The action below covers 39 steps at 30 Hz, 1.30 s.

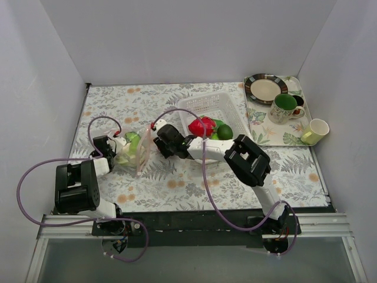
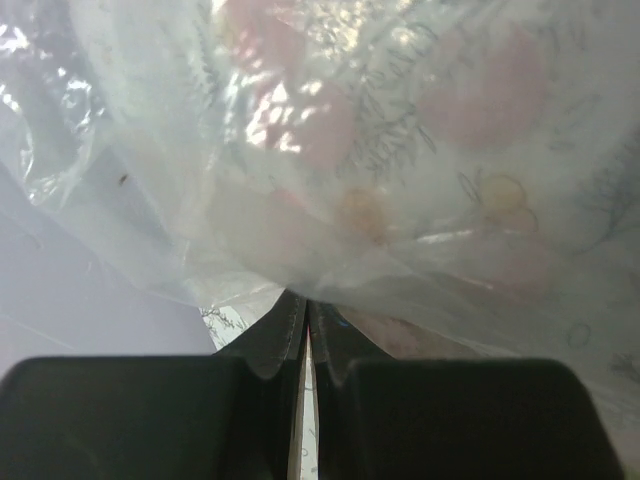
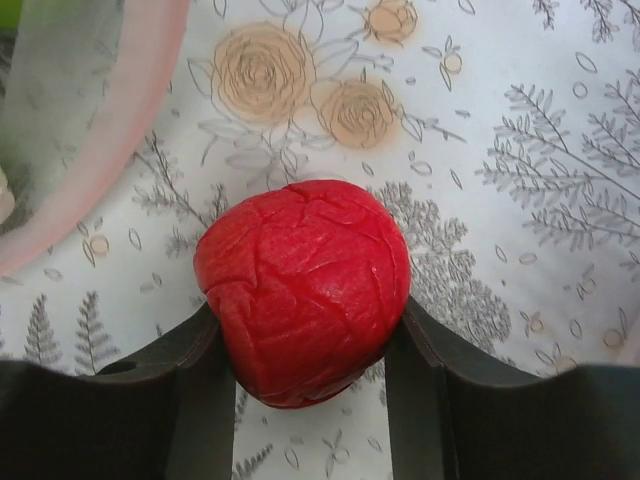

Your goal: Open the zip-top bag and remove the fake food

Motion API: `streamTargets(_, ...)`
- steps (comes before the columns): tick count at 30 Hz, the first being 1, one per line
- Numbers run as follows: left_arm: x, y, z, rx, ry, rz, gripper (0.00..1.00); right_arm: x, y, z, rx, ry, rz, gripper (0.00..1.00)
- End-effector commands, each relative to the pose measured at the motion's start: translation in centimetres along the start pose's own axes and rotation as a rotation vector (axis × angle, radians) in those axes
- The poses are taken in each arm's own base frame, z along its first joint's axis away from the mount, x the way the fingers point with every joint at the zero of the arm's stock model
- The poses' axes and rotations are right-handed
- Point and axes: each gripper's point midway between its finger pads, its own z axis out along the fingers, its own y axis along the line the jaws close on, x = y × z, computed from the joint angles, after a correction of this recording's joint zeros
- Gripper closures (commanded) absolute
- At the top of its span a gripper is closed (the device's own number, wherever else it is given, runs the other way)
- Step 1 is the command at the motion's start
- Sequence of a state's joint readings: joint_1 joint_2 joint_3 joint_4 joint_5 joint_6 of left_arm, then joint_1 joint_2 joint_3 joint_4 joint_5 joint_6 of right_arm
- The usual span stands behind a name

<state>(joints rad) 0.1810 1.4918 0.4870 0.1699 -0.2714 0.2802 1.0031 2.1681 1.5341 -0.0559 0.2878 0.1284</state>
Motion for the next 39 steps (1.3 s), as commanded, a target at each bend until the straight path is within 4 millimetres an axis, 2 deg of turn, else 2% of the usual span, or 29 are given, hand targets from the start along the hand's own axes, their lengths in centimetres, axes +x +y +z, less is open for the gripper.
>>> streamTargets(1, 4.1, -7.3, -1.4, 0.198, 0.067, 0.118, 1.00, -5.1, -0.1, -4.2, -0.032, -0.159, 0.018, 0.66)
streamTargets(7, 4.0, -8.6, -2.0, 0.209, 0.044, 0.166, 1.00, -8.9, -2.7, -10.8, 0.042, -0.295, 0.028, 0.70)
streamTargets(8, 4.0, -8.8, -2.0, 0.215, 0.043, 0.170, 1.00, -10.2, -3.3, -12.6, 0.054, -0.335, 0.032, 0.70)
streamTargets(10, 4.3, -9.2, -1.9, 0.223, 0.061, 0.183, 1.00, -10.8, -5.0, -14.4, 0.125, -0.358, 0.038, 0.71)
streamTargets(12, 4.1, -9.1, -1.9, 0.218, 0.062, 0.186, 1.00, -9.7, -7.5, -14.9, 0.218, -0.329, 0.050, 0.73)
streamTargets(14, 3.6, -8.9, -2.0, 0.213, 0.052, 0.186, 1.00, -7.6, -10.4, -15.2, 0.292, -0.273, 0.092, 0.76)
streamTargets(15, 3.5, -8.9, -2.2, 0.214, 0.051, 0.185, 1.00, -5.2, -11.7, -14.8, 0.331, -0.223, 0.108, 0.76)
streamTargets(16, 3.4, -8.8, -2.3, 0.215, 0.049, 0.182, 1.00, -4.2, -13.6, -15.2, 0.369, -0.209, 0.147, 0.77)
streamTargets(17, 3.1, -8.6, -2.5, 0.222, 0.044, 0.175, 1.00, -3.1, -14.6, -15.3, 0.395, -0.196, 0.196, 0.78)
streamTargets(19, 2.8, -8.5, -2.7, 0.226, 0.037, 0.160, 1.00, 0.4, -17.0, -15.6, 0.458, -0.144, 0.244, 0.79)
streamTargets(22, 2.6, -8.5, -3.2, 0.242, 0.031, 0.151, 1.00, 2.4, -18.4, -16.1, 0.500, -0.128, 0.292, 0.78)
streamTargets(24, 2.6, -8.5, -3.4, 0.247, 0.032, 0.141, 1.00, 2.5, -18.6, -16.3, 0.509, -0.120, 0.293, 0.53)
streamTargets(25, 2.5, -8.5, -3.5, 0.247, 0.033, 0.137, 1.00, 1.7, -18.6, -16.5, 0.506, -0.133, 0.298, 0.36)
streamTargets(26, 2.6, -8.6, -3.5, 0.247, 0.037, 0.136, 1.00, 1.5, -18.6, -16.6, 0.504, -0.131, 0.298, 0.09)
streamTargets(27, 2.6, -8.5, -3.5, 0.246, 0.039, 0.131, 1.00, 1.1, -18.6, -16.7, 0.505, -0.130, 0.290, 0.01)
streamTargets(30, 2.5, -8.6, -3.6, 0.245, 0.037, 0.124, 1.00, -0.9, -18.4, -17.6, 0.484, -0.159, 0.262, 0.01)
streamTargets(31, 2.6, -8.7, -3.6, 0.247, 0.039, 0.121, 1.00, -2.0, -17.6, -18.3, 0.459, -0.196, 0.244, 0.02)
streamTargets(33, 2.6, -9.0, -3.6, 0.253, 0.042, 0.122, 1.00, -2.8, -16.0, -18.7, 0.412, -0.234, 0.203, 0.01)
streamTargets(35, 2.5, -9.1, -3.4, 0.255, 0.047, 0.120, 1.00, -4.4, -12.2, -19.4, 0.300, -0.312, 0.129, 0.01)
streamTargets(36, 2.5, -9.1, -3.3, 0.256, 0.048, 0.121, 1.00, -4.3, -10.8, -19.3, 0.266, -0.327, 0.098, 0.01)
streamTargets(37, 2.6, -9.1, -3.2, 0.257, 0.057, 0.122, 1.00, -4.4, -8.0, -19.4, 0.213, -0.338, 0.026, 0.01)
streamTargets(39, 2.3, -9.0, -3.1, 0.253, 0.056, 0.122, 1.00, -4.7, -5.5, -19.1, 0.167, -0.357, -0.025, 0.02)
